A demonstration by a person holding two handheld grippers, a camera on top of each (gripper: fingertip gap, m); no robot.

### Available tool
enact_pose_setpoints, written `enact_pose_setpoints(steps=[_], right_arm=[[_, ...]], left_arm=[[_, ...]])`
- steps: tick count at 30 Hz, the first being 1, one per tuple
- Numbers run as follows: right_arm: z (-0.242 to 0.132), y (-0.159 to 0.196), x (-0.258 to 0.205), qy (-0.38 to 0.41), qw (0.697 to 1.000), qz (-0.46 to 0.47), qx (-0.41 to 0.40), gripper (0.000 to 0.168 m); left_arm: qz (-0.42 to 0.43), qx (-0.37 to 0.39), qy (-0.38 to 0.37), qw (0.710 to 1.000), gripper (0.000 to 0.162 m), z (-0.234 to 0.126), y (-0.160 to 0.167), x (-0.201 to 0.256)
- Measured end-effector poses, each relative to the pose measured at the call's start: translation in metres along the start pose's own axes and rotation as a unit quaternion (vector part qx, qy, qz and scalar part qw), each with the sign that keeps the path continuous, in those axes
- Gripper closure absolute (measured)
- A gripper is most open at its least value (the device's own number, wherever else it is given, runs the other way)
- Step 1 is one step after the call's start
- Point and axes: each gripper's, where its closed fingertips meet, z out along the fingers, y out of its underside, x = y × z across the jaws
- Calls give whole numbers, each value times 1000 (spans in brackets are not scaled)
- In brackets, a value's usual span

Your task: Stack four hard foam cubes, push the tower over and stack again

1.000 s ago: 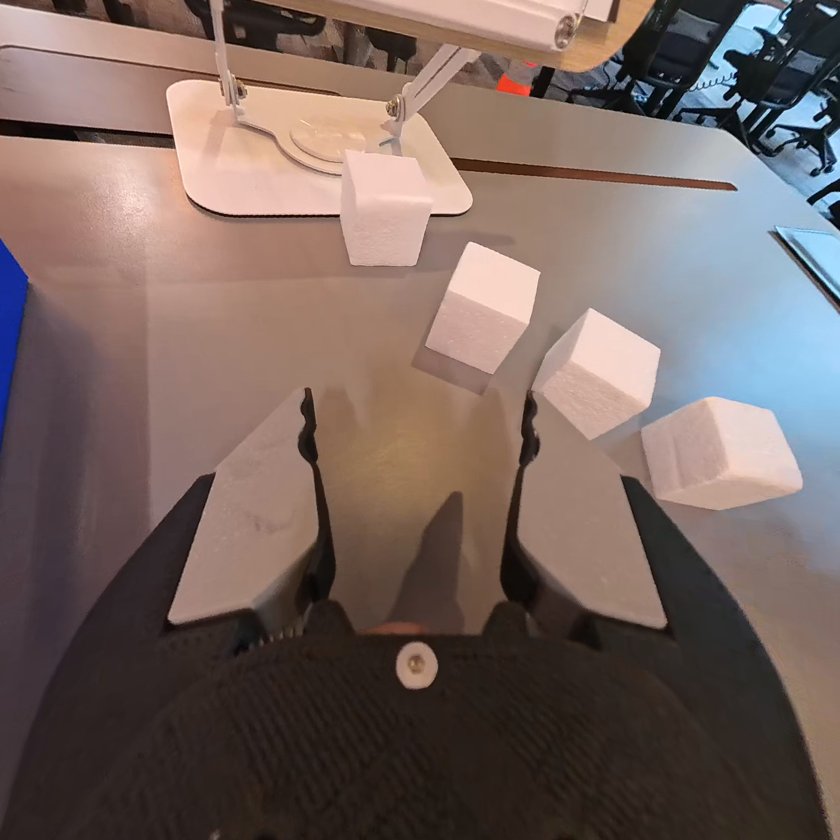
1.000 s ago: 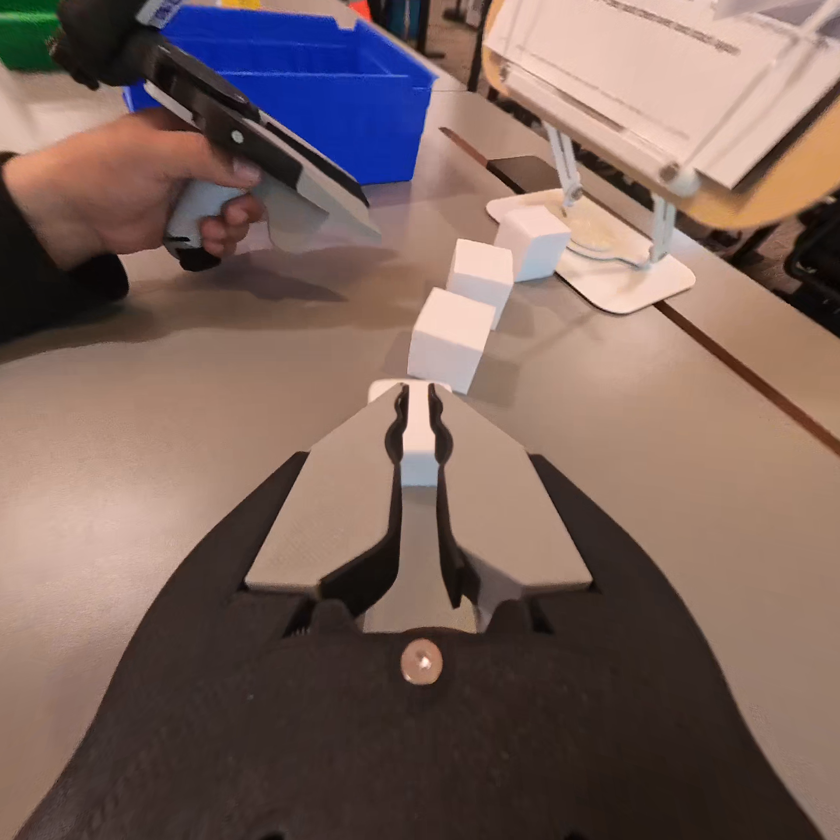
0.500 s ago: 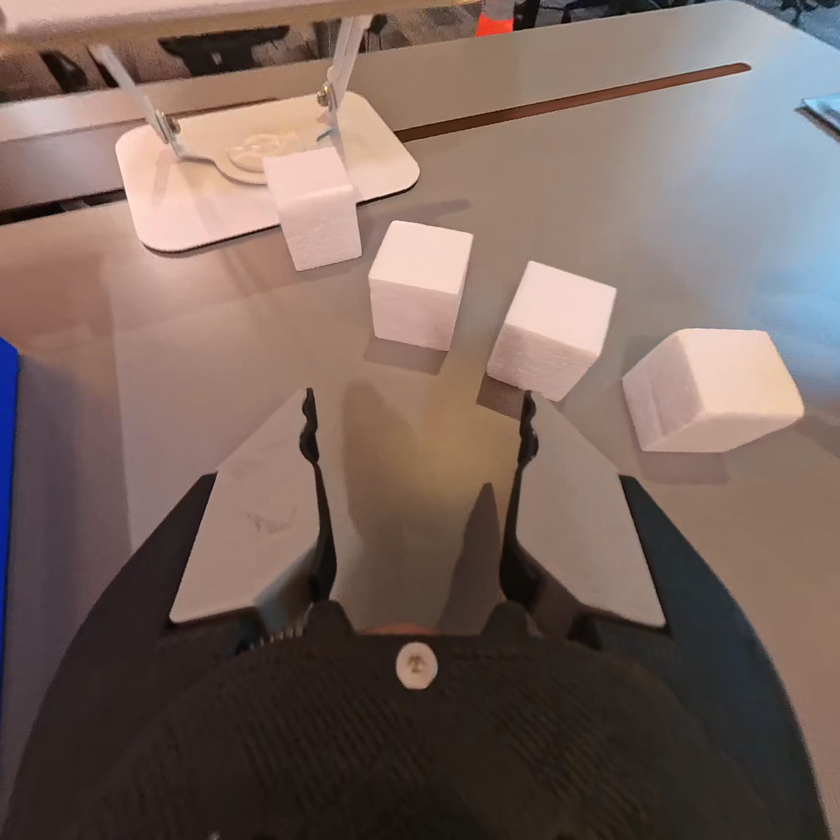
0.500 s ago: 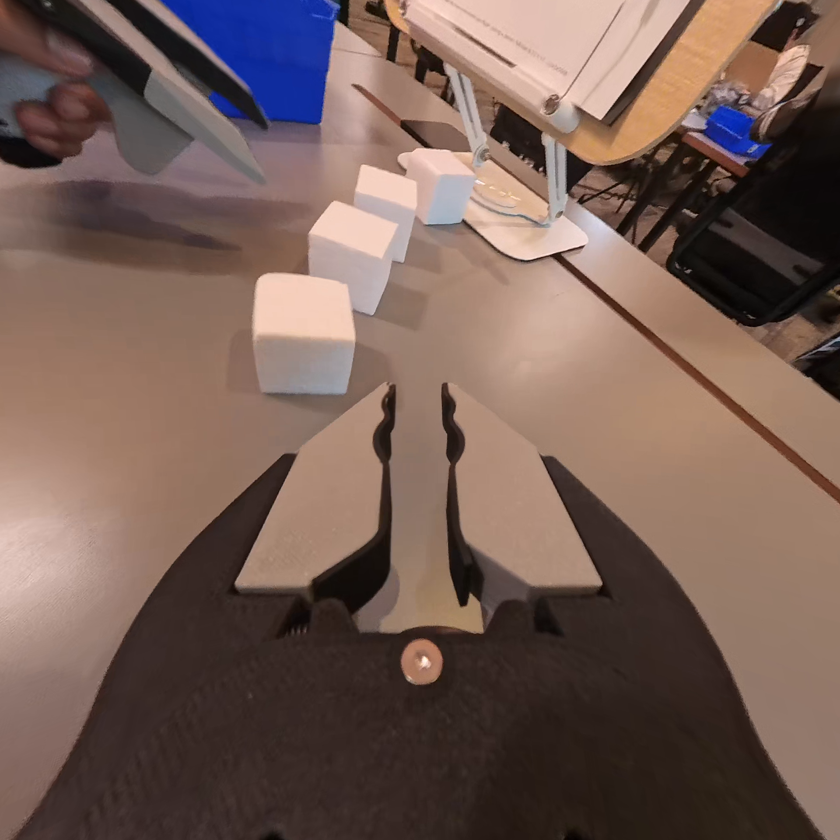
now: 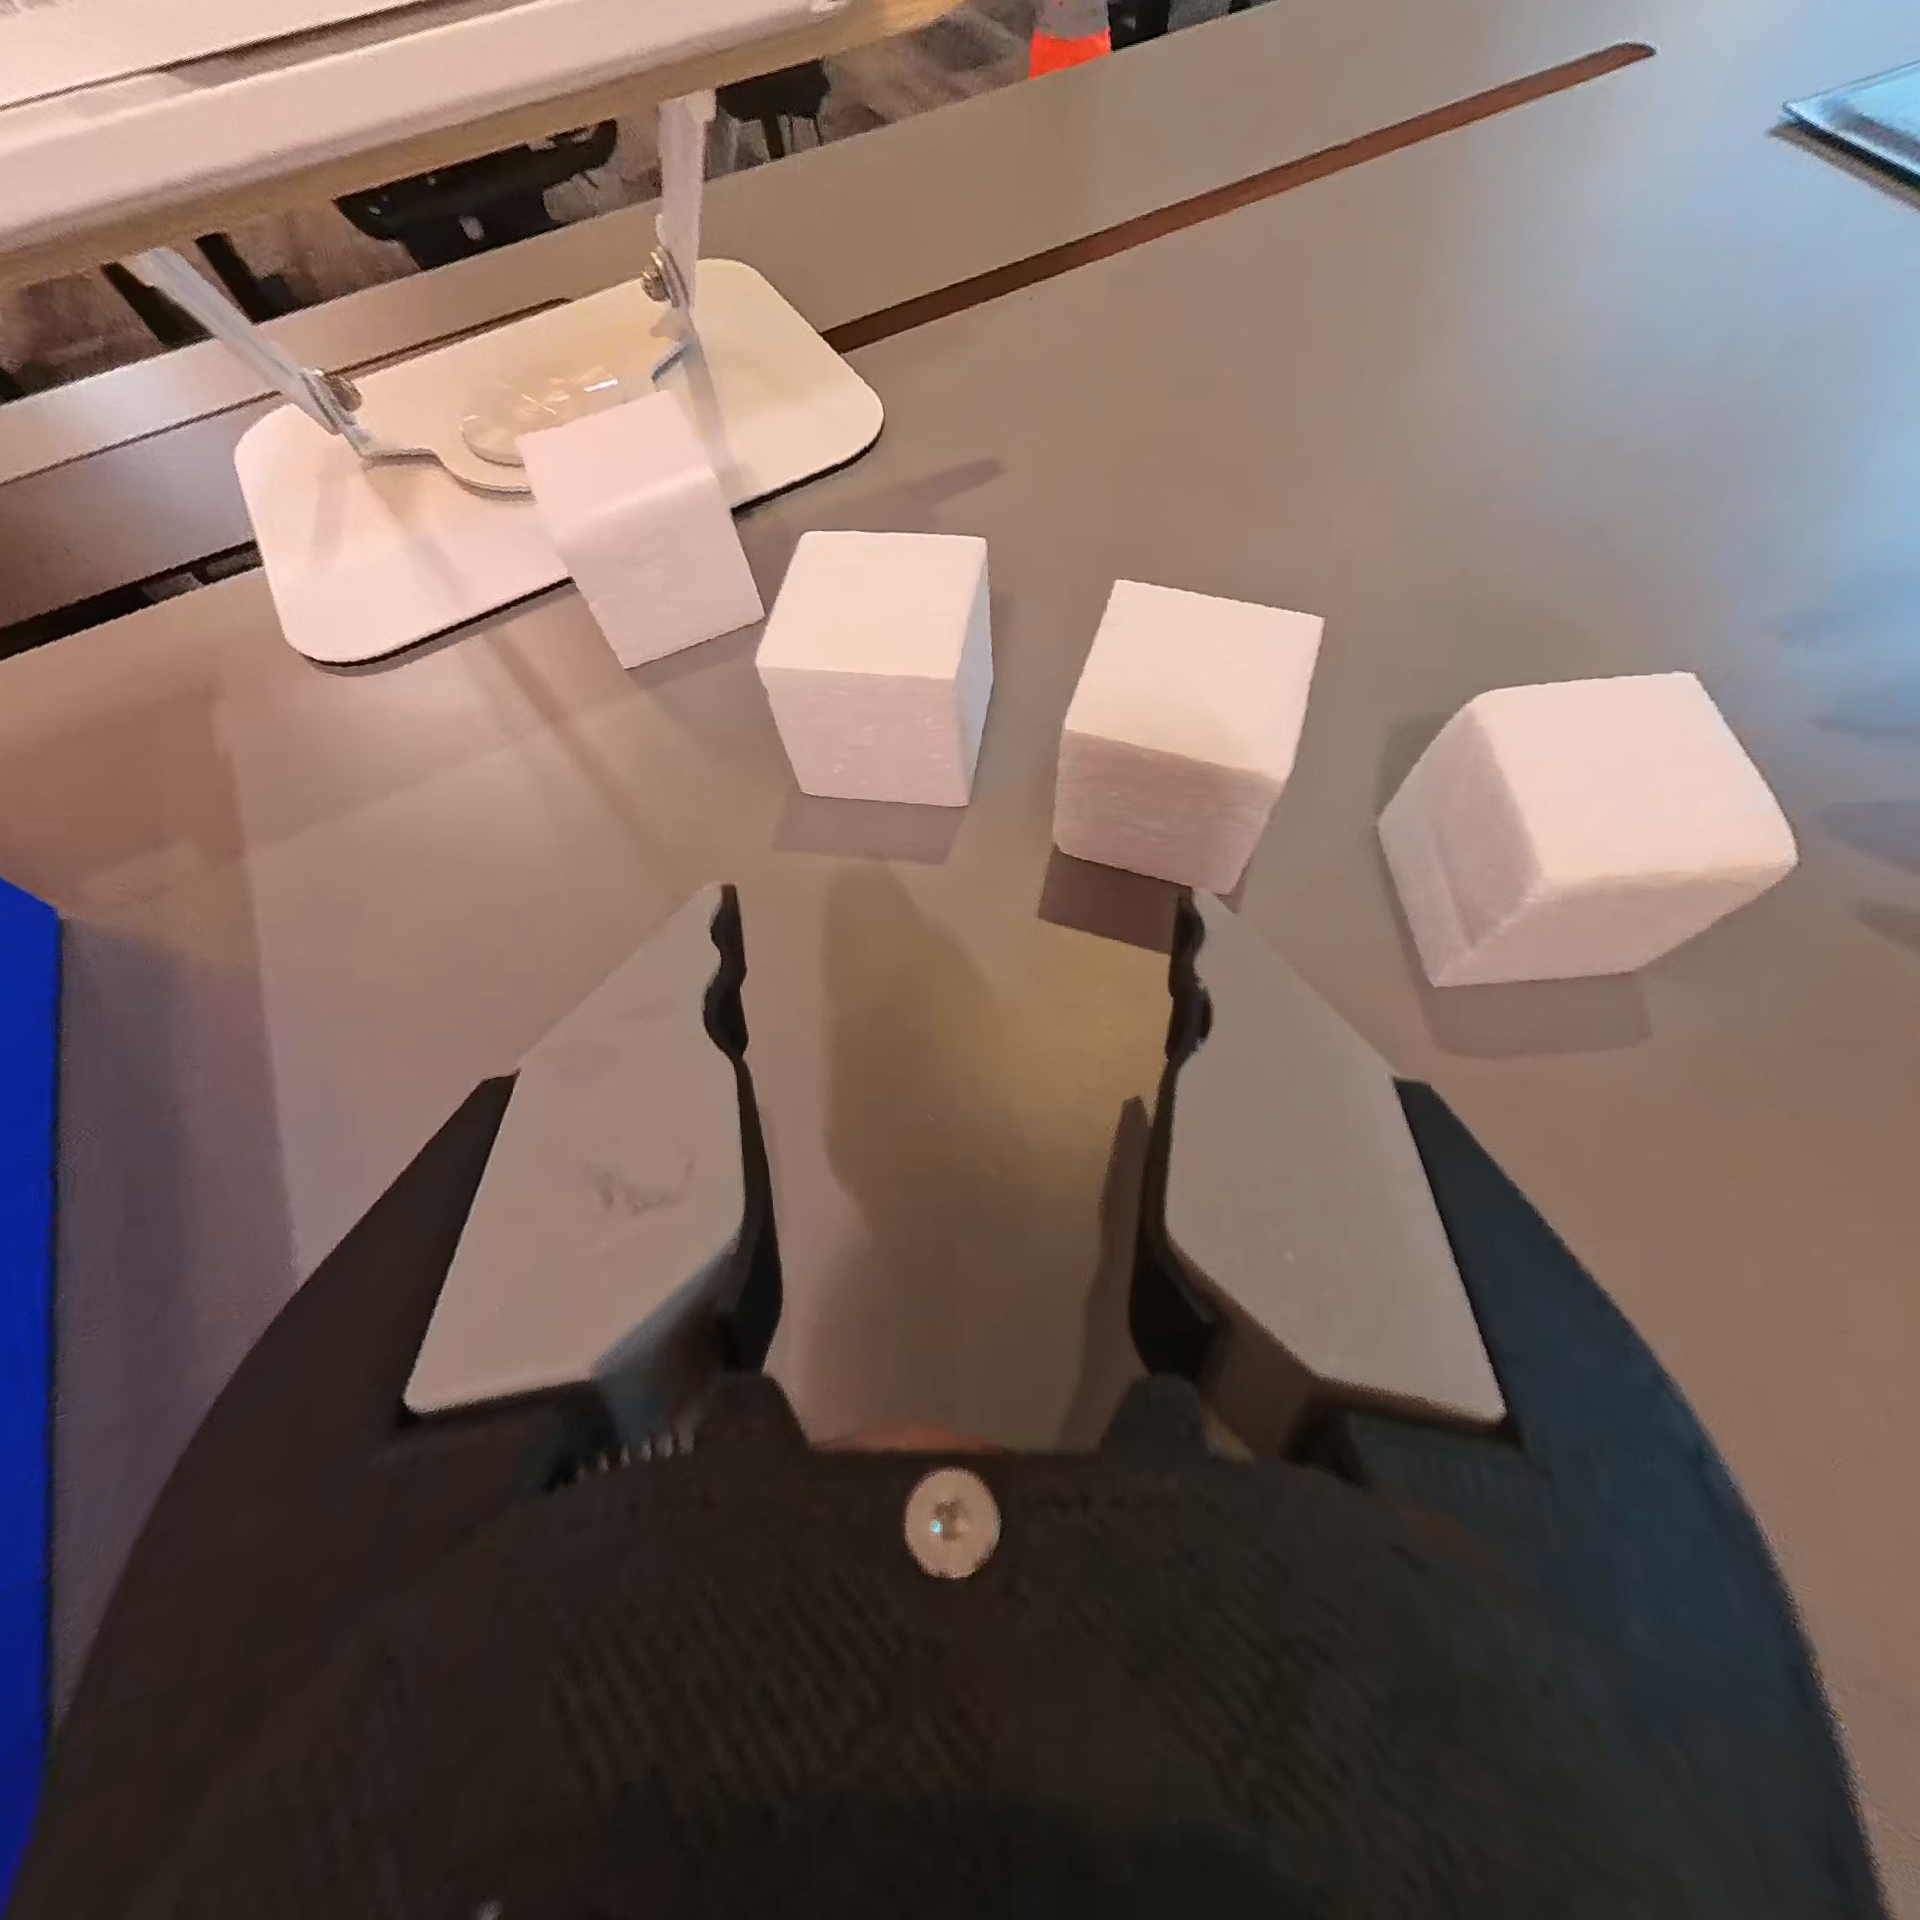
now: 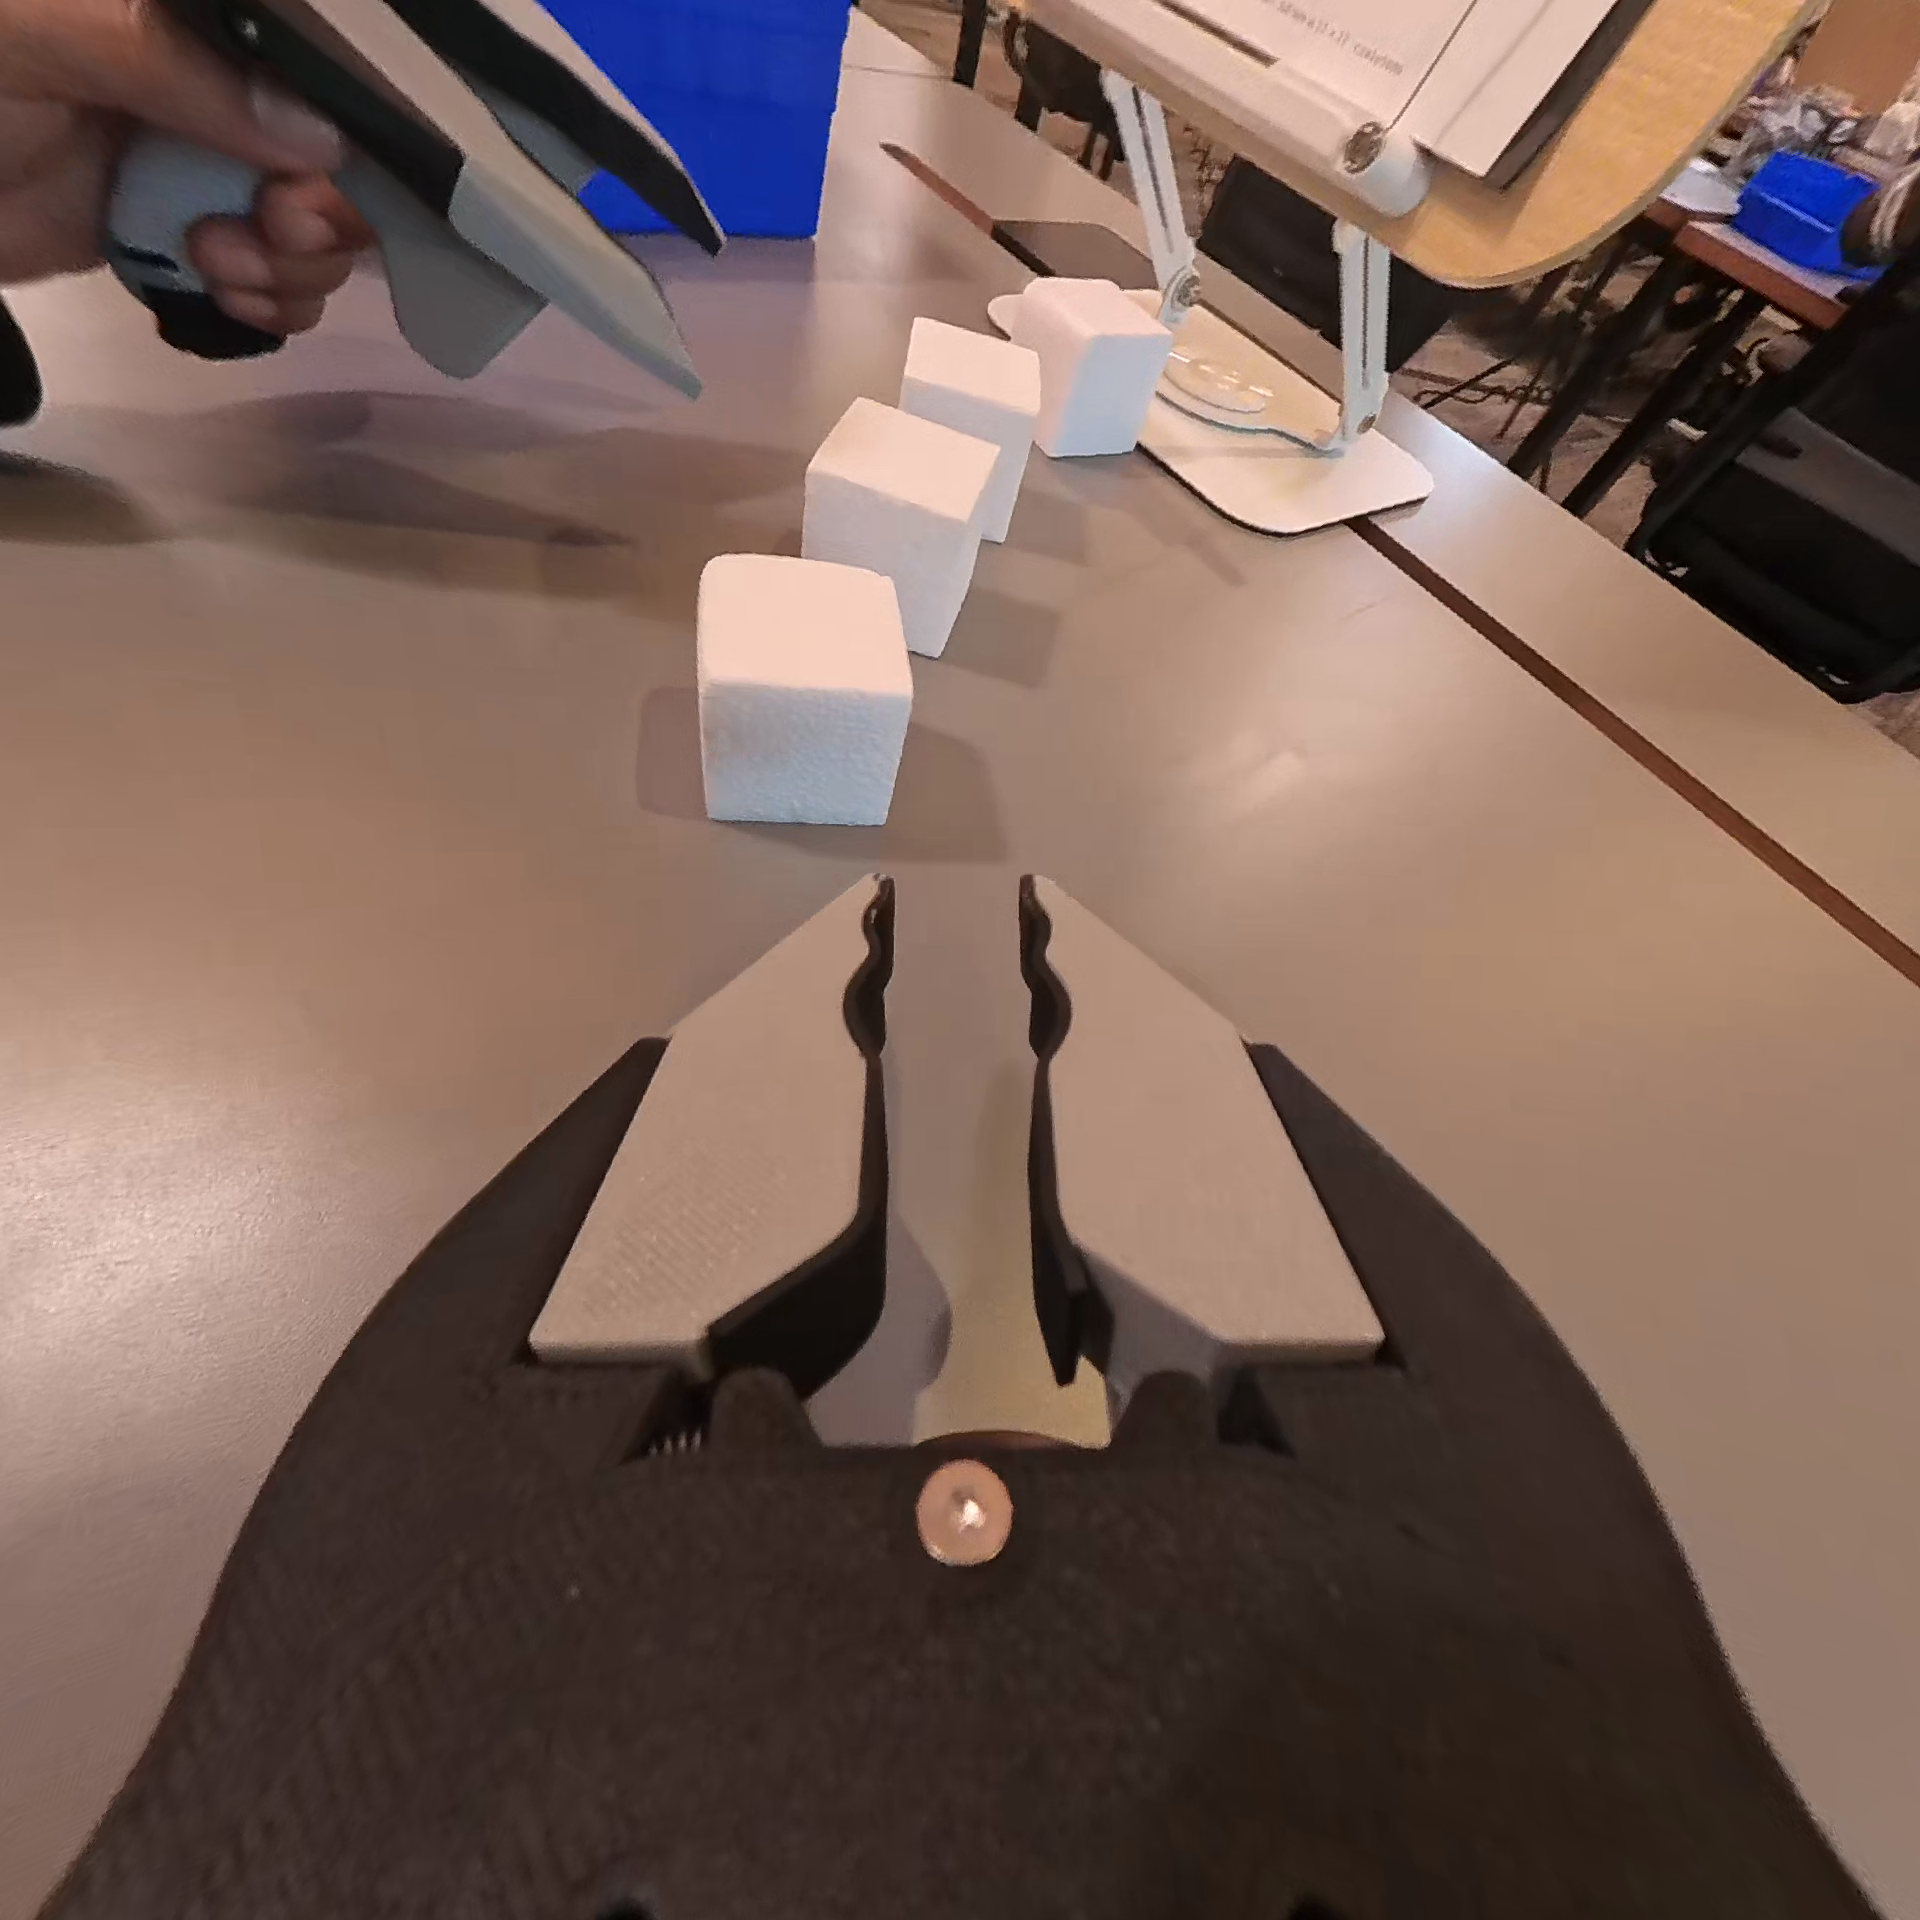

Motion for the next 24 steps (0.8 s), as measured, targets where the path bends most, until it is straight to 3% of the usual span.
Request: enact_pose_setpoints(steps=[8,16,19,22,24], right_arm=[[-8,9,29,69,998,6,0,147],[-3,14,4,9,1000,11,-27,145],[-1,14,3,17,999,3,-39,133],[-4,11,17,54,998,4,-31,104],[-7,10,25,62,998,14,-23,101]], left_arm=[[-17,-6,-33,999,80,0,17,-14],[-37,-3,-41,998,71,-23,16,-28],[-50,15,-31,998,64,-34,7,-23],[-43,41,-43,997,54,-40,-3,-23],[-33,35,-41,998,53,-39,-1,-23]])
